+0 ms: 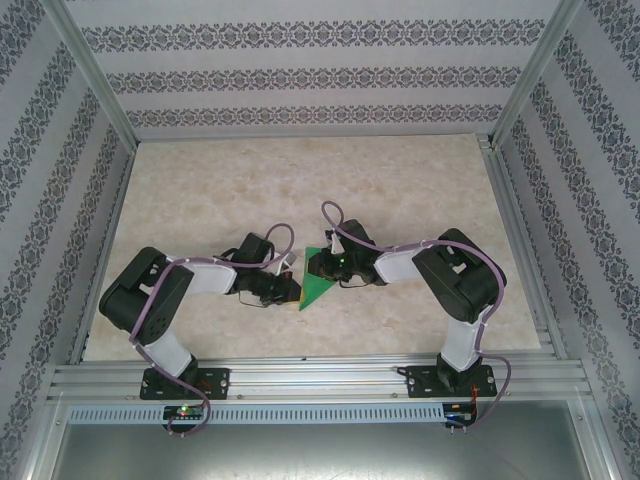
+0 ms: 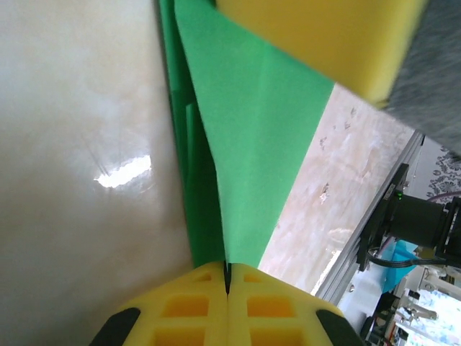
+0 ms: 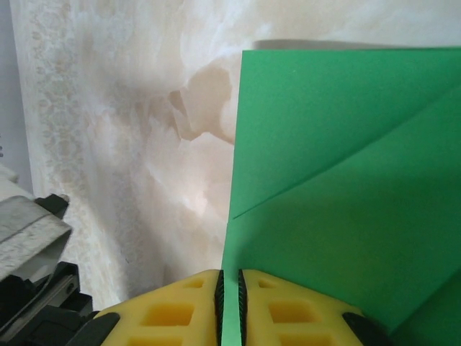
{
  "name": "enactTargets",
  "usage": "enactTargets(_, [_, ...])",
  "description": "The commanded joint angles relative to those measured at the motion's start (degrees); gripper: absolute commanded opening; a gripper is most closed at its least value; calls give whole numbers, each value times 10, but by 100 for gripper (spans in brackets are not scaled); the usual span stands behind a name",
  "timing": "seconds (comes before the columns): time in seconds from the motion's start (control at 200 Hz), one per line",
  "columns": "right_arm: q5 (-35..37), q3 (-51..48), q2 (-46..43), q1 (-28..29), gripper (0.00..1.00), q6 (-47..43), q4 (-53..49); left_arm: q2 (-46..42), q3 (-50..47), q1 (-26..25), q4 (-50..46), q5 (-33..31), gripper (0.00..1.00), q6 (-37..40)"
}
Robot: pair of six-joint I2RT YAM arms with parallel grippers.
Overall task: Fold a paper plane with a square sheet of paper (pick it up from the middle)
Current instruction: Fourth fold the wing at the center of the table.
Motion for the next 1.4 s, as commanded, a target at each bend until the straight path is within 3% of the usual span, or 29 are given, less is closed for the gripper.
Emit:
enactTargets(0.0, [60,-33,52,-7,16,-15,-66,12,-8,-15,-42,54,3,42])
enactTargets(0.175, [65,-40,55,-11,16,-15,-65,25,8,-34,-57,58,3,53])
enactTargets(0.415, [67,-37,55,-12,16,-18,-72,20,5,-35,-96,12,4,42])
enactTargets(0.61, [66,-39,54,-13,16,-20,-72,17,1,-39,-130,-6,11,32])
enactTargets(0.819, [63,-43,51,-15,16,-22,-72,-103,-26,-40,-151,-50,21,0])
enactTargets(0.924, [61,-43,51,-15,16,-23,-73,-176,-17,-40,-187,-123,24,-19])
enactTargets(1.074, [60,-43,50,-14,16,-22,-72,-219,-6,-39,-118,-137,26,-69])
enactTargets(1.394, [54,-42,53,-16,16,-21,-68,-89,31,-43,51,-89,25,-148])
